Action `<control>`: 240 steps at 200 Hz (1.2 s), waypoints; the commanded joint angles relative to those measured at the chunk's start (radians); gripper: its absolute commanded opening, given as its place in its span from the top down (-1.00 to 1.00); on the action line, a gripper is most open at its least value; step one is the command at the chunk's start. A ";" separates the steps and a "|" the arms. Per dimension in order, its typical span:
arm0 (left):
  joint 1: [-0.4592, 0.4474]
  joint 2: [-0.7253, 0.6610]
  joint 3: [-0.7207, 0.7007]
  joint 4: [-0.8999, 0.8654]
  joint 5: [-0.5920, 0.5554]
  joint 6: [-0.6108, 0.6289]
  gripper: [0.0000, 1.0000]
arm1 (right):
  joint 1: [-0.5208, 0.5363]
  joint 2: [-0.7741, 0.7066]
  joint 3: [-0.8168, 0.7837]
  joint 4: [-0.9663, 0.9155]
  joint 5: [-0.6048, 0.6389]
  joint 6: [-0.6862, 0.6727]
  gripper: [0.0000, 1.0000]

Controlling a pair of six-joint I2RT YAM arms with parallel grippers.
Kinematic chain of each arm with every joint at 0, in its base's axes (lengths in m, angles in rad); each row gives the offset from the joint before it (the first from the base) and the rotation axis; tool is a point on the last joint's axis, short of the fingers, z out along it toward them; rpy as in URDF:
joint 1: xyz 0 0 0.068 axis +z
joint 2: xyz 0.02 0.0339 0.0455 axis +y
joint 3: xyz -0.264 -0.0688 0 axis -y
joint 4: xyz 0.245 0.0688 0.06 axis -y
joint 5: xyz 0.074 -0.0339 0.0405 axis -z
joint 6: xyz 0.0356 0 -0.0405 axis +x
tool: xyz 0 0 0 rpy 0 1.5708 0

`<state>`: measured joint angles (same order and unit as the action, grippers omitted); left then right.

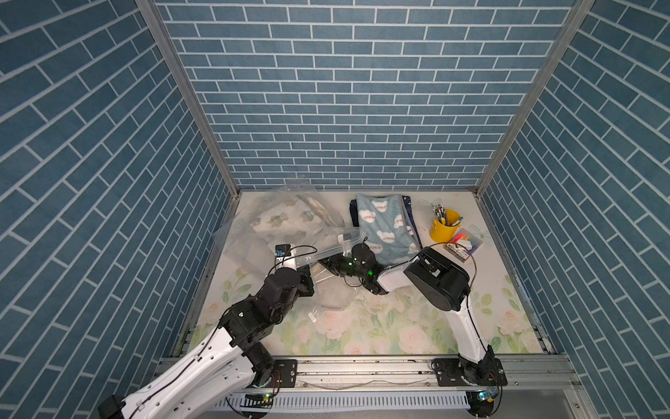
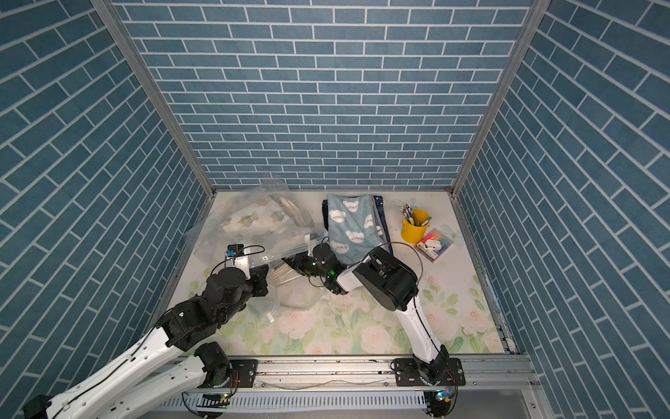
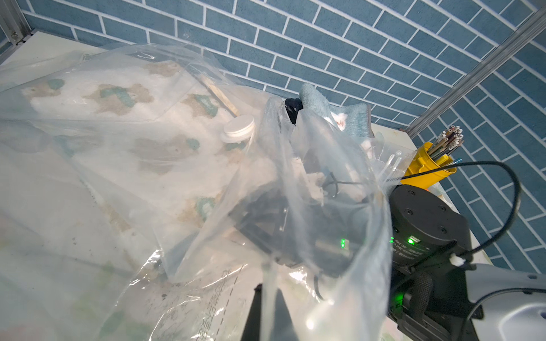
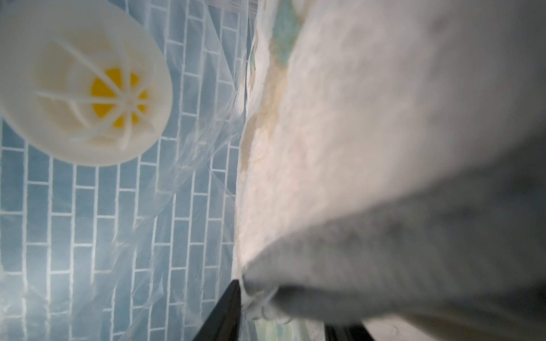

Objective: Take the blanket out of the vacuum bag
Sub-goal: Take out the blanket from the vacuum bag.

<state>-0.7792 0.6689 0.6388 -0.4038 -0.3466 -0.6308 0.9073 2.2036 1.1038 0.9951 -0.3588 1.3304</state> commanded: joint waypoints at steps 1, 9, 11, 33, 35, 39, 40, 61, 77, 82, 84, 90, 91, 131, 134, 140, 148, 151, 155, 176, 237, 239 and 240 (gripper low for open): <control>-0.003 0.003 0.010 0.014 -0.008 0.012 0.97 | -0.013 0.019 0.008 0.005 -0.002 0.019 0.07; -0.003 0.001 0.010 0.014 -0.010 0.011 0.96 | -0.013 0.023 0.002 0.029 -0.005 0.039 0.05; -0.003 0.001 0.010 0.015 -0.009 0.012 0.96 | -0.013 0.025 0.001 0.032 -0.007 0.043 0.05; -0.003 -0.003 0.012 0.019 -0.009 0.014 0.96 | -0.011 0.029 -0.012 0.070 -0.020 0.085 0.02; -0.003 -0.003 0.013 0.020 -0.010 0.015 0.96 | -0.011 0.028 -0.014 0.072 -0.017 0.085 0.02; -0.003 -0.003 0.013 0.019 -0.010 0.016 0.96 | -0.011 0.025 -0.021 0.072 -0.010 0.087 0.01; -0.003 -0.002 0.013 0.019 -0.010 0.017 0.96 | -0.011 0.024 -0.022 0.072 -0.009 0.088 0.01; -0.003 0.001 0.013 0.021 -0.010 0.018 0.96 | -0.013 0.021 -0.035 0.078 -0.008 0.100 -0.01; -0.003 0.000 0.012 0.025 -0.005 0.016 0.96 | -0.013 0.015 -0.046 0.084 -0.001 0.102 -0.02; -0.003 0.001 0.009 0.028 -0.003 0.016 0.96 | -0.012 0.015 -0.046 0.083 -0.001 0.101 -0.02; -0.003 0.001 0.008 0.029 -0.002 0.017 0.97 | -0.012 0.015 -0.046 0.079 -0.002 0.101 -0.02; -0.003 0.001 0.007 0.030 -0.001 0.015 0.97 | -0.011 0.015 -0.046 0.074 -0.003 0.101 -0.02; -0.003 0.001 0.006 0.031 -0.001 0.015 0.96 | -0.012 0.015 -0.047 0.076 -0.003 0.102 -0.02; -0.003 0.005 0.000 0.037 0.004 0.013 0.96 | -0.015 0.046 -0.013 0.077 0.005 0.104 -0.02; -0.003 0.007 0.001 0.037 0.004 0.013 0.97 | -0.016 0.049 -0.009 0.069 0.006 0.103 -0.02; -0.003 0.006 0.002 0.036 0.004 0.013 0.96 | -0.017 0.056 0.003 0.058 0.007 0.099 -0.03; -0.003 0.003 0.005 0.035 0.005 0.013 0.96 | -0.016 0.065 0.015 0.054 0.009 0.098 -0.03; -0.003 0.003 0.006 0.034 0.004 0.014 0.96 | -0.016 0.070 0.019 0.050 0.008 0.098 -0.03; -0.003 0.003 0.007 0.034 0.004 0.014 0.97 | -0.016 0.075 0.024 0.046 0.006 0.098 -0.03; -0.003 0.006 0.008 0.035 0.002 0.015 0.96 | -0.018 0.088 0.028 0.053 0.012 0.104 -0.03; -0.003 0.018 -0.001 0.055 0.009 0.015 0.96 | -0.020 0.072 0.042 0.095 0.024 0.090 0.06; -0.004 0.019 -0.002 0.055 0.009 0.014 0.96 | -0.020 0.072 0.046 0.094 0.023 0.088 0.06; -0.004 0.020 -0.002 0.055 0.009 0.014 0.96 | -0.021 0.072 0.047 0.094 0.023 0.088 0.07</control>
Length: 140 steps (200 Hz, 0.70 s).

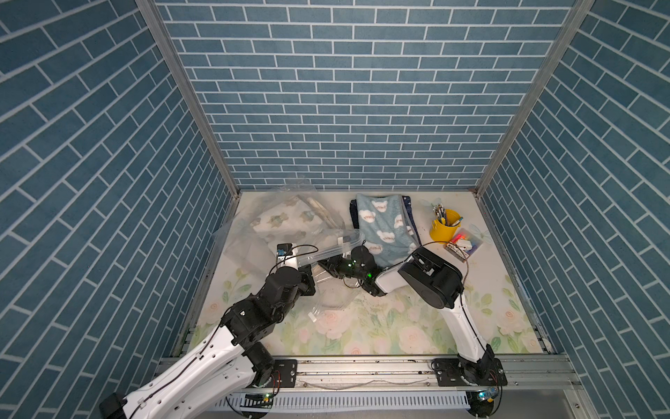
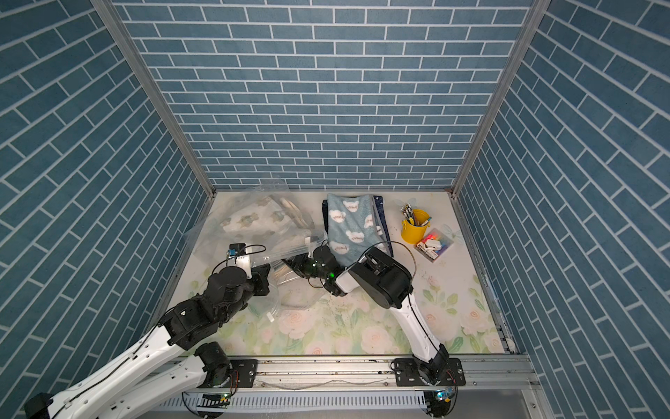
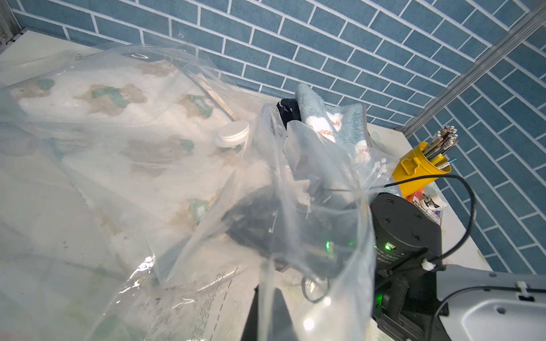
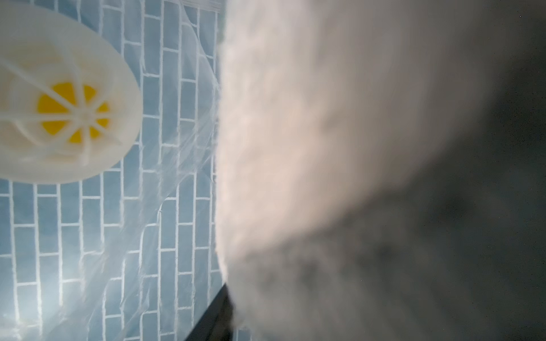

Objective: Take the blanket out of the vacuum bag
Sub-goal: Take out the blanket from the vacuum bag.

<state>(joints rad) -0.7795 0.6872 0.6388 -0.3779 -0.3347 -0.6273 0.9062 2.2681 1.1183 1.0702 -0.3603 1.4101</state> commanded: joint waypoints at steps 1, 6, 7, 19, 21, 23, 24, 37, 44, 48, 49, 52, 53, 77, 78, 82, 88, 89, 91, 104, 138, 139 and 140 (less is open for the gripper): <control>-0.003 0.001 -0.002 0.029 -0.002 0.011 0.97 | -0.019 0.008 0.033 0.020 0.024 0.008 0.07; -0.003 0.003 -0.001 0.029 -0.001 0.011 0.97 | -0.020 0.007 0.038 0.027 0.022 0.007 0.11; -0.003 0.003 -0.001 0.029 -0.001 0.012 0.96 | -0.020 0.008 0.039 0.029 0.022 0.007 0.11; -0.003 0.003 0.001 0.027 -0.002 0.011 0.97 | -0.017 -0.002 0.043 0.032 0.018 0.005 0.16; -0.003 0.003 0.000 0.027 -0.001 0.012 0.97 | -0.018 -0.004 0.042 0.029 0.018 0.003 0.17; -0.003 0.003 0.000 0.027 -0.001 0.011 0.97 | -0.018 -0.007 0.043 0.027 0.018 0.001 0.18; -0.003 0.002 0.000 0.026 -0.001 0.011 0.97 | -0.018 -0.008 0.043 0.025 0.019 -0.001 0.19; -0.003 0.000 -0.001 0.024 -0.003 0.011 0.96 | -0.020 -0.027 0.035 0.032 0.014 -0.005 0.26; -0.003 0.000 -0.002 0.022 -0.003 0.013 0.97 | -0.018 -0.040 0.030 0.037 0.011 -0.008 0.27; -0.003 -0.001 -0.002 0.022 -0.003 0.013 0.96 | -0.017 -0.047 0.030 0.033 0.011 -0.013 0.28; -0.003 -0.002 -0.002 0.022 -0.003 0.013 0.97 | -0.017 -0.049 0.029 0.031 0.011 -0.014 0.29; -0.003 -0.002 -0.004 0.023 -0.004 0.012 0.96 | -0.016 -0.055 0.029 0.027 0.011 -0.019 0.30; -0.003 -0.002 -0.004 0.023 -0.004 0.012 0.96 | -0.016 -0.056 0.029 0.025 0.011 -0.020 0.30; -0.003 0.004 -0.003 0.034 -0.001 0.014 0.96 | -0.013 -0.105 0.025 0.027 0.000 -0.034 0.36; -0.003 0.005 -0.003 0.034 -0.001 0.015 0.96 | -0.013 -0.107 0.026 0.025 0.001 -0.036 0.36; -0.003 0.007 -0.002 0.035 -0.001 0.015 0.96 | -0.011 -0.112 0.028 0.015 0.001 -0.043 0.36; -0.003 0.010 -0.002 0.035 0.000 0.015 0.96 | -0.011 -0.116 0.033 0.001 0.001 -0.052 0.36; -0.003 0.009 -0.002 0.035 -0.002 0.015 0.96 | -0.012 -0.116 0.034 0.000 0.001 -0.053 0.36; -0.003 0.012 0.000 0.035 -0.001 0.015 0.96 | -0.010 -0.117 0.036 -0.003 0.001 -0.055 0.36; -0.003 0.016 0.002 0.035 0.000 0.016 0.97 | -0.009 -0.115 0.041 0.005 -0.016 -0.046 0.36; -0.003 0.015 0.001 0.033 -0.002 0.016 0.96 | -0.013 -0.085 0.079 -0.020 -0.019 -0.053 0.36; -0.003 0.015 0.001 0.033 -0.002 0.016 0.96 | -0.013 -0.084 0.080 -0.021 -0.019 -0.053 0.36; -0.003 0.015 0.001 0.033 -0.002 0.016 0.96 | -0.013 -0.082 0.081 -0.022 -0.019 -0.053 0.36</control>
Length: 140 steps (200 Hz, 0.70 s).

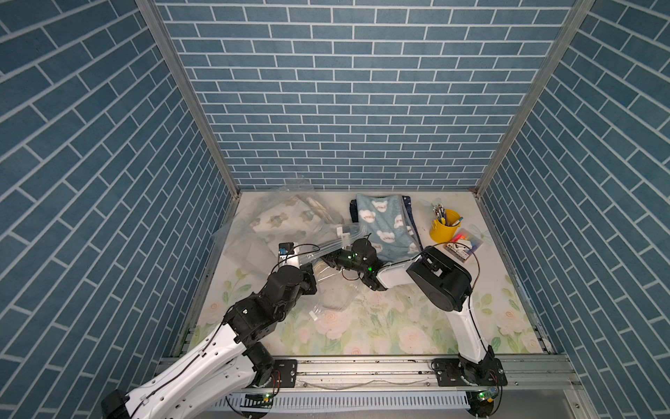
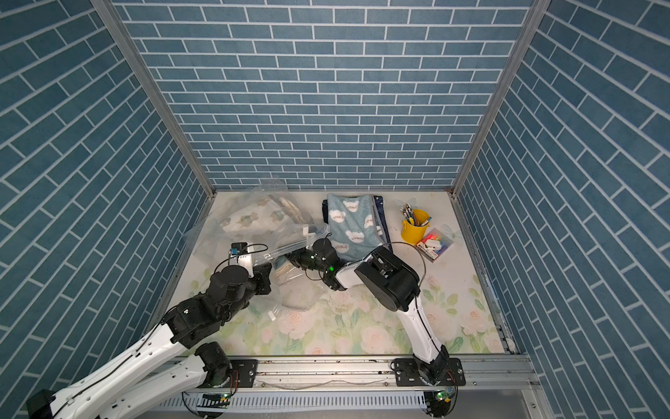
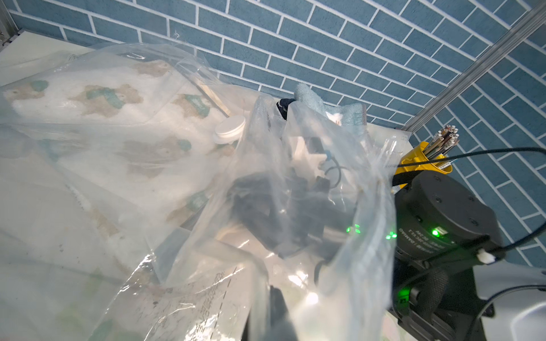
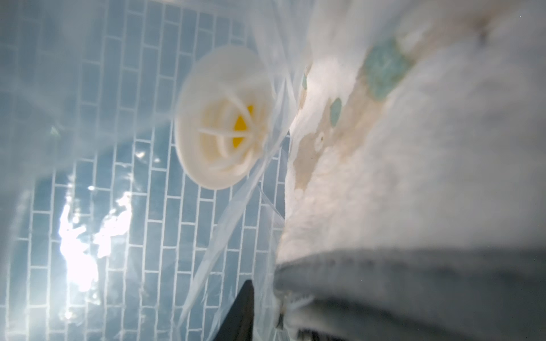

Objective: Take the blanket out of the vacuum bag
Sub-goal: Take out the blanket from the vacuum bag.

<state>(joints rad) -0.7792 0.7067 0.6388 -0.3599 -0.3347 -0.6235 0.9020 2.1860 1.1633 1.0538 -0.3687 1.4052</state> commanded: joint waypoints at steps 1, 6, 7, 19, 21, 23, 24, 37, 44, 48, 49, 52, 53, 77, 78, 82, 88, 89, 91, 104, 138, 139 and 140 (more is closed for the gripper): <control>-0.003 -0.003 0.001 0.015 -0.001 0.012 0.96 | -0.009 0.001 0.037 -0.006 -0.010 -0.047 0.36; -0.003 -0.003 0.002 0.012 -0.001 0.011 0.96 | -0.010 0.001 0.040 -0.009 -0.009 -0.045 0.36; -0.003 -0.003 0.002 0.012 -0.001 0.011 0.97 | -0.011 0.001 0.041 -0.008 -0.009 -0.044 0.36; -0.004 -0.004 0.003 0.007 -0.002 0.011 0.96 | -0.007 0.037 0.038 -0.008 -0.006 -0.041 0.35; -0.003 -0.004 0.004 0.007 -0.002 0.011 0.96 | -0.005 0.039 0.037 -0.007 -0.006 -0.040 0.35; -0.003 -0.005 0.004 0.006 -0.003 0.011 0.96 | -0.005 0.041 0.034 -0.004 -0.006 -0.038 0.34; -0.003 -0.005 0.005 0.006 -0.004 0.011 0.96 | -0.005 0.042 0.034 -0.004 -0.007 -0.037 0.33; -0.003 -0.009 0.002 0.006 -0.005 0.012 0.96 | -0.002 0.049 0.022 0.014 -0.006 -0.021 0.25; -0.003 -0.010 0.001 0.007 -0.005 0.012 0.96 | -0.002 0.049 0.015 0.019 -0.004 -0.014 0.20; -0.003 -0.011 0.002 0.008 -0.004 0.012 0.96 | -0.002 0.049 0.011 0.024 -0.004 -0.010 0.18; -0.003 -0.011 0.003 0.008 -0.004 0.012 0.96 | -0.001 0.049 0.010 0.026 -0.004 -0.010 0.18; -0.003 -0.011 0.003 0.009 -0.004 0.012 0.96 | -0.001 0.048 0.007 0.028 -0.003 -0.008 0.15; -0.003 -0.011 0.003 0.009 -0.004 0.012 0.96 | -0.001 0.048 0.006 0.029 -0.003 -0.008 0.14; -0.003 -0.006 0.004 0.013 -0.003 0.013 0.96 | 0.006 0.048 -0.004 0.019 0.007 -0.003 0.02; -0.003 -0.006 0.004 0.013 -0.003 0.013 0.96 | 0.006 0.048 -0.004 0.020 0.007 -0.002 0.01; -0.003 -0.006 0.004 0.013 -0.003 0.014 0.96 | 0.006 0.052 -0.002 0.021 0.005 0.003 0.00; -0.003 -0.006 0.006 0.013 -0.003 0.013 0.96 | 0.007 0.058 -0.002 0.027 0.001 0.012 -0.01; -0.003 -0.006 0.006 0.013 -0.003 0.013 0.96 | 0.007 0.059 -0.002 0.029 0.001 0.014 -0.01; -0.003 -0.007 0.006 0.013 -0.003 0.013 0.97 | 0.010 0.061 -0.002 0.033 0.001 0.017 -0.02; -0.003 -0.012 0.006 0.012 -0.002 0.013 0.96 | 0.015 0.074 0.000 0.042 0.000 0.036 -0.03; -0.003 -0.031 0.004 0.001 -0.001 0.012 0.96 | 0.027 0.091 0.013 0.031 0.005 0.051 -0.05; -0.003 -0.031 0.005 0.000 -0.001 0.012 0.96 | 0.029 0.091 0.013 0.032 0.006 0.051 -0.06; -0.003 -0.033 0.004 0.000 -0.001 0.012 0.96 | 0.029 0.091 0.013 0.032 0.006 0.050 -0.06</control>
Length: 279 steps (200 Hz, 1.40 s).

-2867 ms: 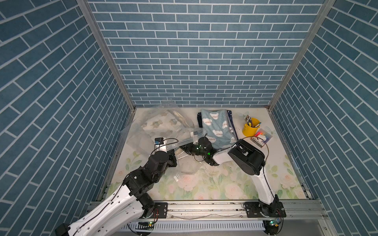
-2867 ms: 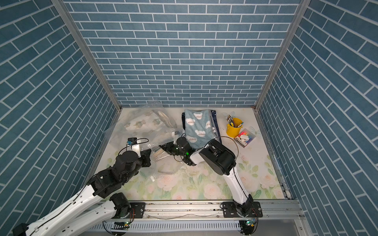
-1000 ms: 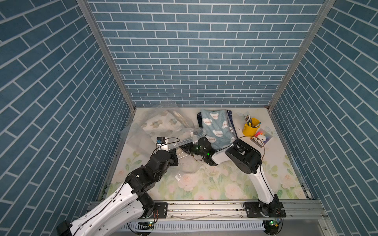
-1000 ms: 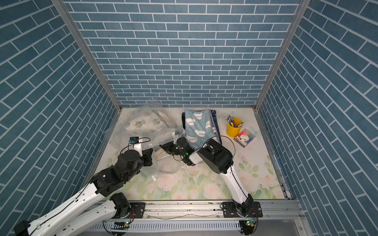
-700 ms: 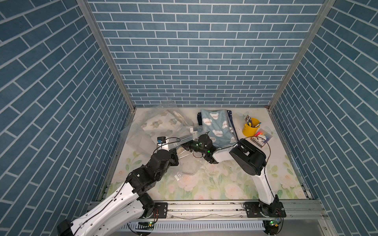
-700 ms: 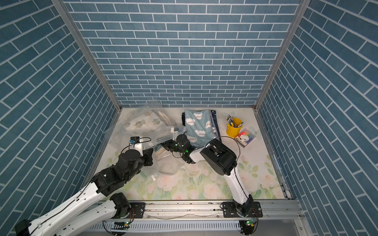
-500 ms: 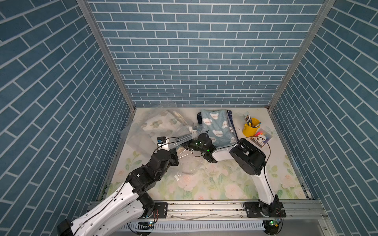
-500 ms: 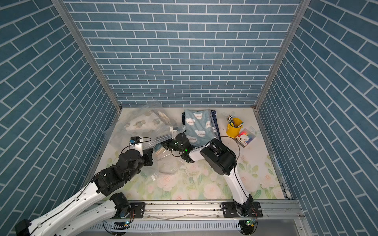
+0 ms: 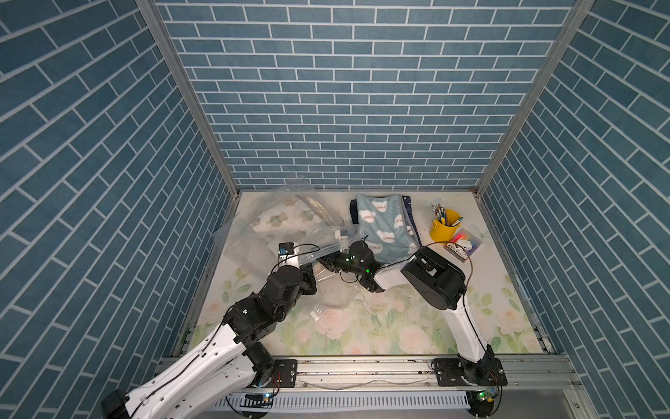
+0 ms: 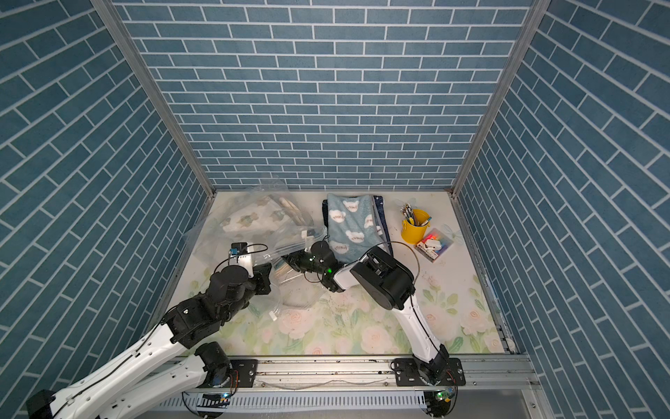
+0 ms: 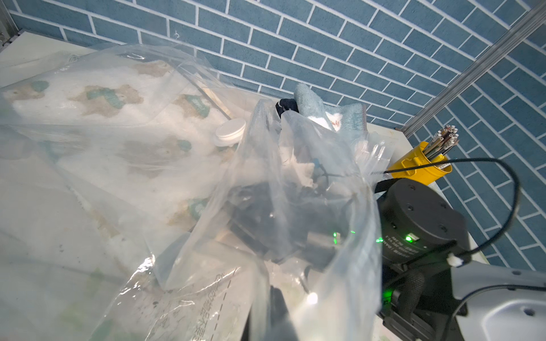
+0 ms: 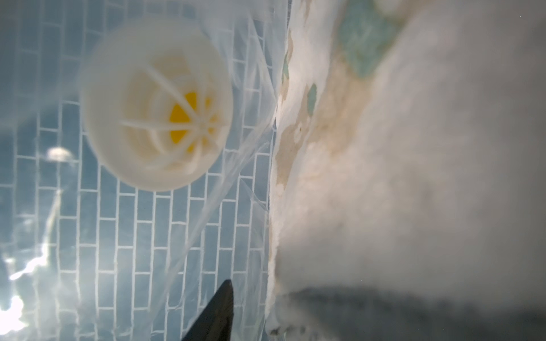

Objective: Take the blanket out of the vacuum bag
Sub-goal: Take out the blanket from the vacuum bag.

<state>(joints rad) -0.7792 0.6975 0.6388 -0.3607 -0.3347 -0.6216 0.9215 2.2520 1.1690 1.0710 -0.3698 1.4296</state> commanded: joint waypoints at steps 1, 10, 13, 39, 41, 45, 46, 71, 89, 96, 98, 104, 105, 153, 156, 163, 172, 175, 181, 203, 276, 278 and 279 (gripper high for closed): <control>-0.003 -0.025 0.004 0.000 -0.001 0.010 0.96 | 0.010 0.025 0.008 0.014 0.008 0.026 -0.06; -0.003 -0.032 0.004 -0.002 -0.002 0.010 0.96 | 0.011 0.027 0.009 0.018 0.013 0.027 -0.07; -0.004 -0.034 0.005 -0.002 -0.001 0.010 0.96 | 0.011 0.028 0.010 0.019 0.015 0.027 -0.07; -0.003 -0.039 0.002 0.005 -0.003 0.010 0.97 | 0.016 0.036 0.015 0.063 0.043 0.058 -0.07; -0.004 -0.038 0.001 0.006 -0.003 0.010 0.96 | 0.016 0.036 0.015 0.066 0.045 0.059 -0.07; -0.003 -0.037 0.001 0.007 -0.003 0.011 0.96 | 0.016 0.038 0.017 0.074 0.049 0.061 -0.07; -0.003 -0.036 0.001 0.008 -0.003 0.010 0.96 | 0.015 0.039 0.019 0.075 0.050 0.061 -0.07; -0.003 -0.032 0.000 0.013 0.005 0.011 0.97 | 0.016 0.054 0.060 0.043 0.062 0.057 -0.03; -0.003 -0.033 -0.002 0.015 0.005 0.010 0.97 | 0.017 0.074 0.089 0.017 0.078 0.056 -0.01; -0.003 -0.034 -0.002 0.017 0.006 0.010 0.97 | 0.016 0.080 0.095 0.012 0.086 0.055 0.00; -0.003 -0.035 -0.003 0.018 0.007 0.009 0.97 | 0.018 0.081 0.098 0.007 0.089 0.056 0.00; -0.004 -0.035 -0.003 0.021 0.009 0.009 0.96 | 0.020 0.084 0.102 0.001 0.099 0.056 0.00; -0.003 -0.035 -0.003 0.021 0.009 0.008 0.96 | 0.020 0.085 0.103 0.001 0.101 0.056 0.01; -0.003 -0.032 -0.018 0.041 0.020 0.004 0.96 | 0.031 0.117 0.136 0.034 0.170 0.075 0.17; -0.003 -0.032 -0.019 0.042 0.021 0.004 0.96 | 0.032 0.119 0.136 0.038 0.174 0.077 0.19; -0.003 -0.032 -0.020 0.044 0.022 0.004 0.96 | 0.035 0.121 0.136 0.048 0.186 0.081 0.25; -0.003 -0.029 -0.022 0.046 0.022 0.004 0.96 | 0.038 0.124 0.138 0.048 0.194 0.084 0.33; -0.003 -0.030 -0.022 0.046 0.022 0.005 0.97 | 0.037 0.125 0.139 0.048 0.194 0.084 0.36; -0.003 -0.028 -0.023 0.047 0.022 0.004 0.96 | 0.039 0.128 0.139 0.050 0.198 0.085 0.43; -0.003 -0.024 -0.026 0.055 0.023 0.006 0.96 | 0.040 0.132 0.141 0.068 0.201 0.091 0.70; -0.003 -0.014 -0.016 0.055 0.015 0.007 0.97 | 0.044 0.064 0.134 0.095 0.141 0.014 1.00; -0.003 -0.014 -0.015 0.055 0.014 0.007 0.97 | 0.044 0.060 0.134 0.092 0.139 0.009 1.00; -0.003 -0.013 -0.014 0.055 0.013 0.008 0.97 | 0.044 0.058 0.134 0.091 0.138 0.005 1.00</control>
<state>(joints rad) -0.7792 0.6834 0.6220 -0.3233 -0.3130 -0.6205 0.9634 2.3600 1.2854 1.1202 -0.2005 1.5169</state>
